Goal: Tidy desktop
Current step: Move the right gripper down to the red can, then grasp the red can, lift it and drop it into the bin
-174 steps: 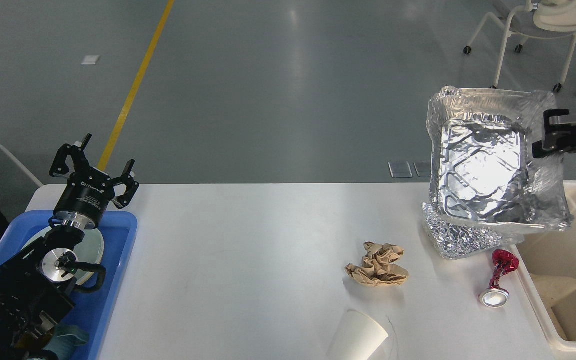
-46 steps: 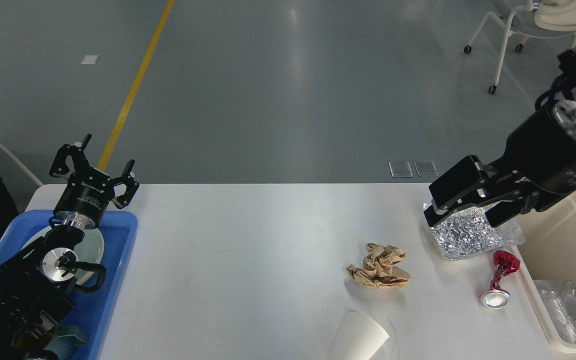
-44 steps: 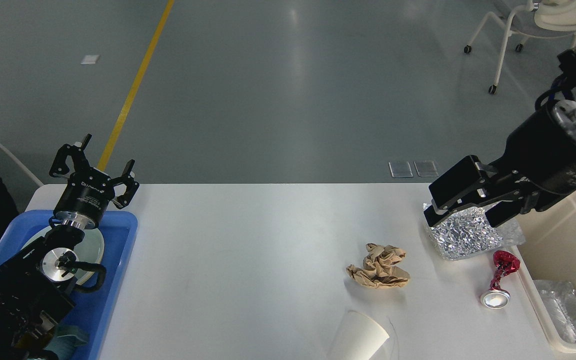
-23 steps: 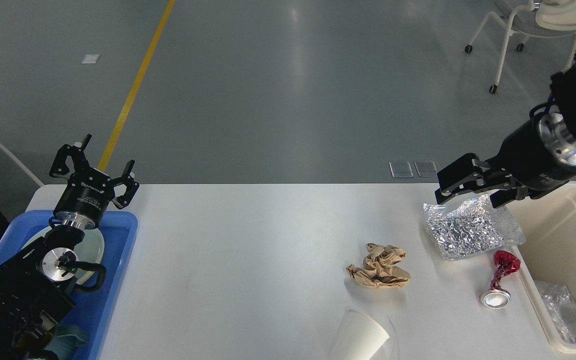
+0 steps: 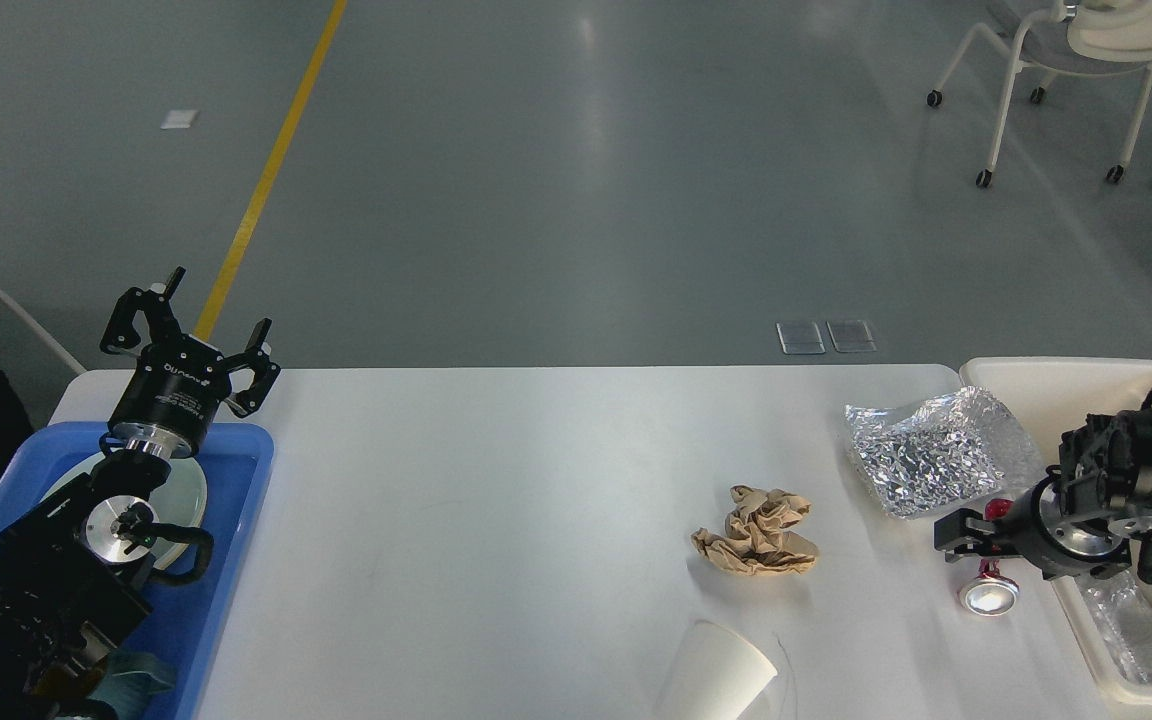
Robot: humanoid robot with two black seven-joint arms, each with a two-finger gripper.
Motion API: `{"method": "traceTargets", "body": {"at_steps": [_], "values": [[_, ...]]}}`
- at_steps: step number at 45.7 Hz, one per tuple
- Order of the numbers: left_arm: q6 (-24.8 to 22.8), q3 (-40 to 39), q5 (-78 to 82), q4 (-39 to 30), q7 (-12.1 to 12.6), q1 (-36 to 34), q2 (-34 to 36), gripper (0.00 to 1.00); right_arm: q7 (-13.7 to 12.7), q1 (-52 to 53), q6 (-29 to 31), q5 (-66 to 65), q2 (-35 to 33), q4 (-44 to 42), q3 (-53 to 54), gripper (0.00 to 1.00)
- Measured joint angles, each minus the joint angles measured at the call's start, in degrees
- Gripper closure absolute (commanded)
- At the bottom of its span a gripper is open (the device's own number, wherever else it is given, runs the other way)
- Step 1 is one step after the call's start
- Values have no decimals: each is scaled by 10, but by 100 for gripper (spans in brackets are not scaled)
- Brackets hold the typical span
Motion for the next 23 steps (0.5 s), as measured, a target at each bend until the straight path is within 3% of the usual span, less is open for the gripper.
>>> {"method": "traceTargets", "body": {"at_steps": [9, 23], "values": [[0, 0, 0, 0, 0, 0, 0, 0, -28, -54, -58, 28, 7, -48, 14, 0], [0, 0, 0, 0, 0, 0, 0, 0, -40, -102, -73, 32, 3, -117, 40, 0]]}}
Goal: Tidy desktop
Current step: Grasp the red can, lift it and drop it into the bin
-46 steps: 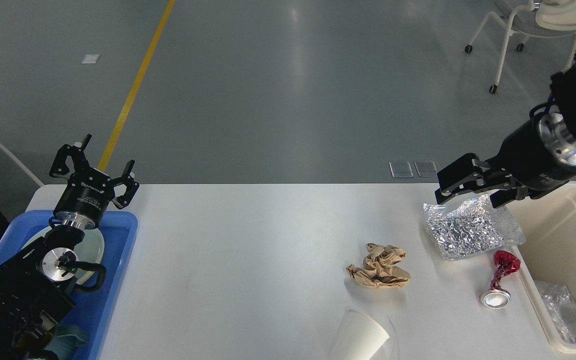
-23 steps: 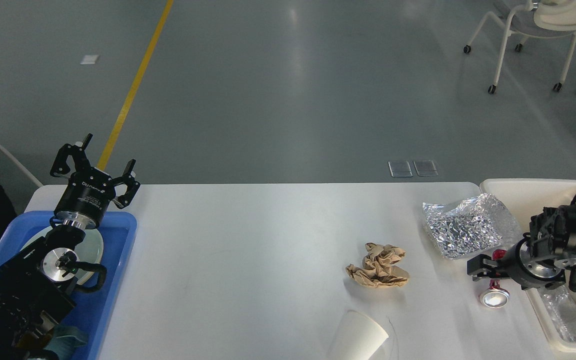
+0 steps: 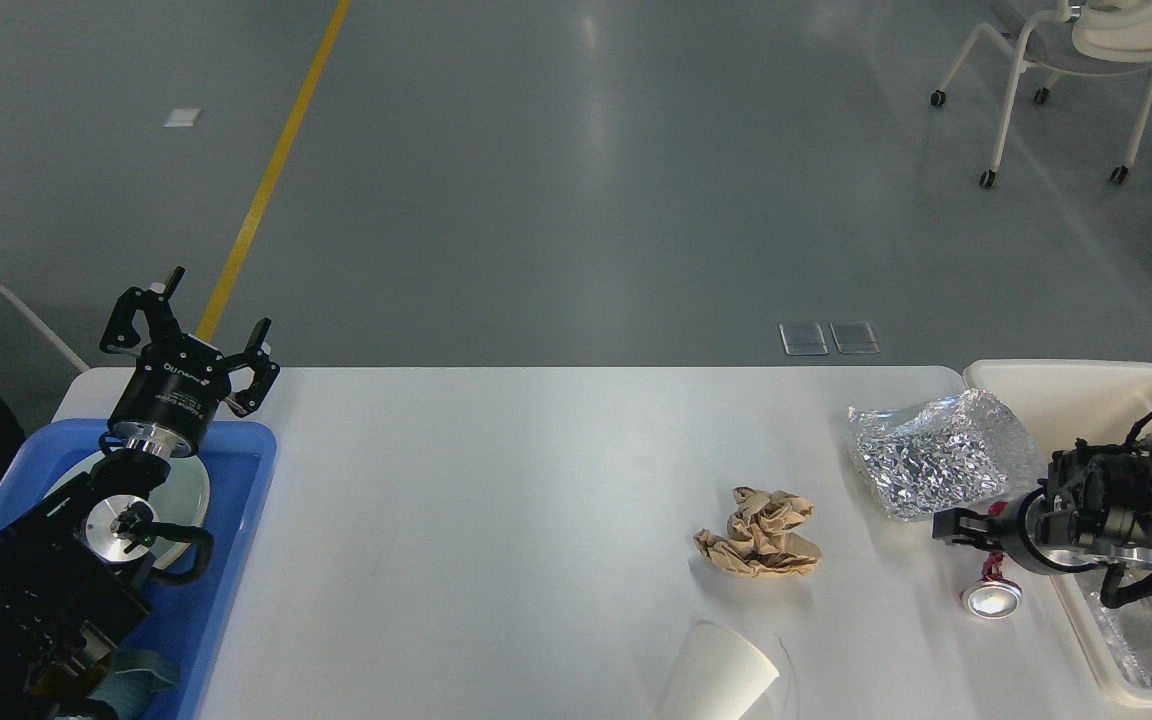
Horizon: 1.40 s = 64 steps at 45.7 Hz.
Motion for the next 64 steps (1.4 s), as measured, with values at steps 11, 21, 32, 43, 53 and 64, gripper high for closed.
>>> {"method": "traceTargets", "body": {"at_steps": [11, 21, 32, 43, 53, 64], "values": [[0, 0, 0, 0, 0, 0, 0, 0, -9, -49, -12, 5, -3, -59, 32, 0], [0, 0, 0, 0, 0, 0, 0, 0, -14, -76, -14, 0, -21, -87, 80, 20], [1, 0, 0, 0, 0, 0, 0, 0, -14, -90, -17, -7, -25, -101, 87, 52], [1, 0, 0, 0, 0, 0, 0, 0, -14, -95, -18, -7, -31, -110, 96, 94], [1, 0, 0, 0, 0, 0, 0, 0, -13, -96, -14, -18, -31, -107, 98, 100], [1, 0, 0, 0, 0, 0, 0, 0, -11, -80, -7, -20, -37, -97, 105, 100]]}}
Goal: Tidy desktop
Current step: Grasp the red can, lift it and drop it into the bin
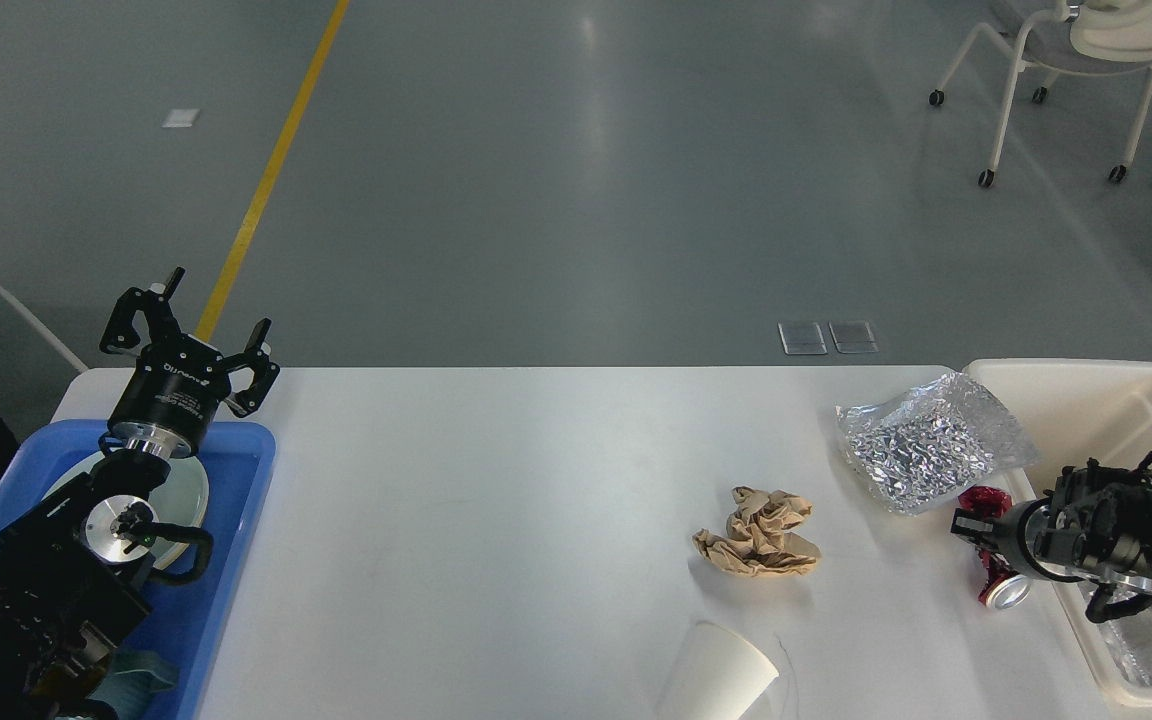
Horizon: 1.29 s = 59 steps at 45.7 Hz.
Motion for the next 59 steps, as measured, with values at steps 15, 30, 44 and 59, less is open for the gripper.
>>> {"method": "traceTargets", "body": {"at_steps": [15, 30, 44, 59], "values": [[0, 0, 0, 0, 0, 0, 0, 0, 13, 318, 84, -125, -169, 191, -72, 100], [0, -1, 0, 0, 0, 1, 1, 0, 37, 875, 377, -267, -227, 443, -137, 100], [0, -1, 0, 0, 0, 1, 1, 0, 41, 944, 417, -290, -232, 465, -136, 100], [0, 0, 0, 0, 0, 1, 1, 0, 38, 602, 165, -383, -300, 291, -157, 100]]}}
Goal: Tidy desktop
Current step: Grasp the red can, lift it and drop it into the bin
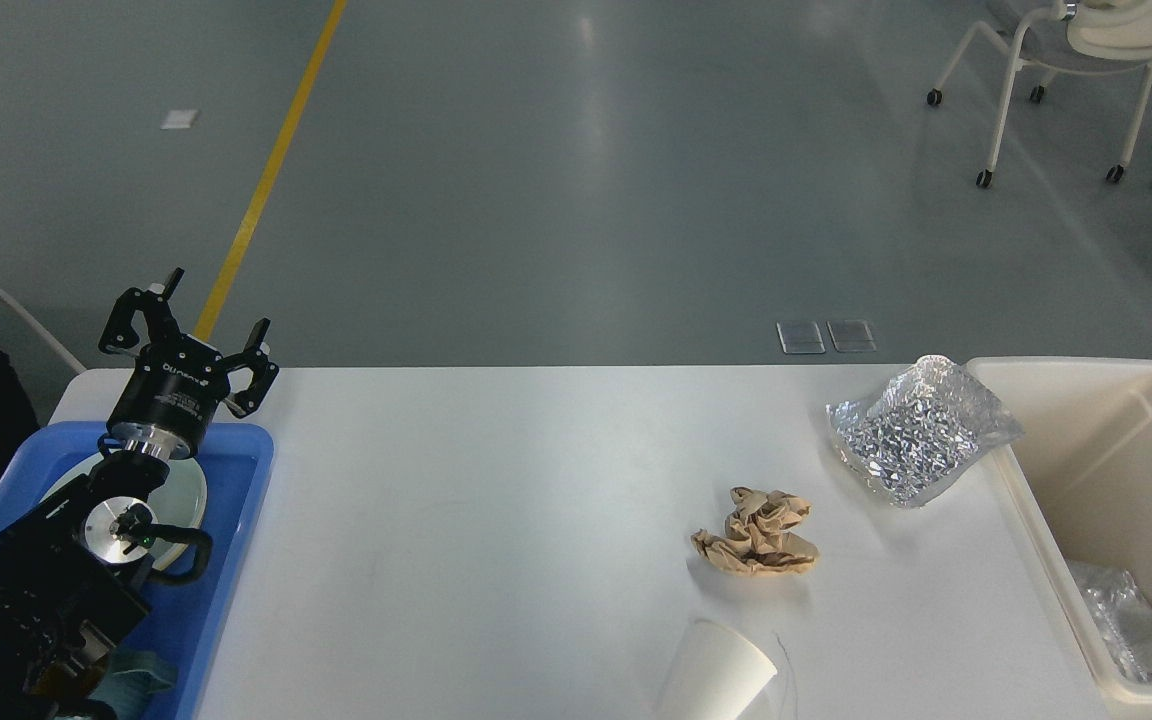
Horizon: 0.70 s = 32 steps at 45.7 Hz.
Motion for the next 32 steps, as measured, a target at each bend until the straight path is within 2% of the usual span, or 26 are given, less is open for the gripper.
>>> {"method": "traceTargets", "body": {"at_steps": [4, 7, 14, 15, 18, 20, 21, 22, 23, 32], "values": [[0, 0, 0, 0, 0, 0, 0, 0, 0, -161, -95, 27, 1, -95, 21, 100], [0, 0, 0, 0, 0, 0, 0, 0, 2, -278, -141, 73, 14, -177, 55, 100], [0, 0, 0, 0, 0, 0, 0, 0, 5, -548, -171, 177, 78, -375, 166, 100], [0, 0, 0, 0, 0, 0, 0, 0, 5, -583, -173, 186, 87, -401, 180, 97], [0, 0, 0, 0, 0, 0, 0, 0, 5, -676, -175, 208, 123, -481, 223, 78], [0, 0, 0, 0, 0, 0, 0, 0, 5, -708, -175, 215, 141, -512, 239, 60], [0, 0, 0, 0, 0, 0, 0, 0, 6, -722, -176, 218, 152, -525, 247, 44], [0, 0, 0, 0, 0, 0, 0, 0, 6, -732, -176, 220, 159, -533, 251, 19], [0, 0, 0, 0, 0, 0, 0, 0, 6, -739, -176, 221, 165, -539, 255, 0], [0, 0, 0, 0, 0, 0, 0, 0, 5, -763, -176, 228, 190, -551, 272, 0]]}}
